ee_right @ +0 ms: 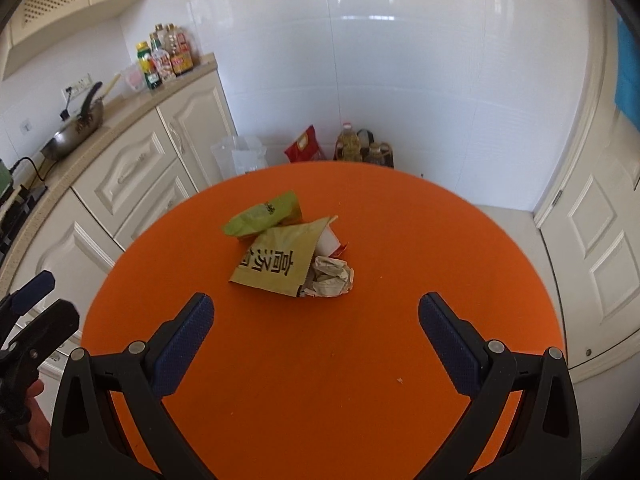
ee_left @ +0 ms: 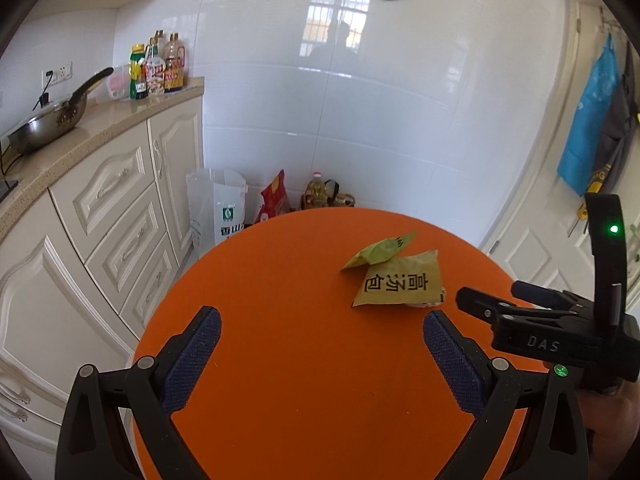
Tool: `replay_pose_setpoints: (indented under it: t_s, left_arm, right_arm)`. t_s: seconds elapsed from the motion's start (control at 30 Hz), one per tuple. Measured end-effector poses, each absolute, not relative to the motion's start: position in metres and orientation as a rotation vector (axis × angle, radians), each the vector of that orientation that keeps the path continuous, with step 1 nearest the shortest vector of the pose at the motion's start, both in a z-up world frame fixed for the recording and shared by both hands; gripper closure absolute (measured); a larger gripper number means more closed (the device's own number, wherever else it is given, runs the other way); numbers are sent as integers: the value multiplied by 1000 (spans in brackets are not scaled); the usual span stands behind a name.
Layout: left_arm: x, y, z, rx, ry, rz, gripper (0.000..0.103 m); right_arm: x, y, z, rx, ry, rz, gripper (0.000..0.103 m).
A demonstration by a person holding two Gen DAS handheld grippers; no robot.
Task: Collect trash
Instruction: 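Grasp the yellow printed snack bag with the right gripper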
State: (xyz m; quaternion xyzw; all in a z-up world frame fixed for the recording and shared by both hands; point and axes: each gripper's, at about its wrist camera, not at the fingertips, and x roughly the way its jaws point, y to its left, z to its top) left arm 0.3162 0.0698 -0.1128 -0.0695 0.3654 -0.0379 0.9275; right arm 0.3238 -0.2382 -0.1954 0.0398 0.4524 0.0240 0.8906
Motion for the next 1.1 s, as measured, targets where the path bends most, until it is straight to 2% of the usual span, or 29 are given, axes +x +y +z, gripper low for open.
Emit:
replay_pose_setpoints:
  t_s: [0.1,0.2,0.27,0.37,0.4,0.43,0.47,0.5,0.67,0.77,1.1]
  left_arm:
    - [346,66,-123,-141,782,-71,4]
    - [371,68,-133,-155,804,-62,4]
    - [387,70,-137,-161,814,-54,4]
    - [400,75,-145,-163,824,-43,4]
    - [403,76,-148,-165,827,-41,4]
    - [406,77,-150,-167,830,-40,4]
    - [413,77,-151,-167,834,-38,4]
    - [414,78,-155,-166,835,-37,4]
    - [431,78,-161,-159,841,-43,4]
    - [431,75,-165,-146,836,-59,4]
    - [426,57,-179,-101,849,-125,4]
  right_arm:
    - [339,-234,-205,100,955,88,3]
    - [356,-226,-215,97,976,129,12]
    - [368,-223,-223,108,999,158,29]
    - [381,-218,-232,112,1021,178,45]
    - [384,-216,-235,108,1026,177,46]
    - [386,-215,-237,107,1024,182,55]
    - [388,-213,-238,108,1024,188,72]
    - [388,-212,-239,110,1022,198,75]
    - [372,-220,-235,122,994,231,88]
    - [353,-233,-231,140,981,238,92]
    - [277,-277,-230,226,978,235,94]
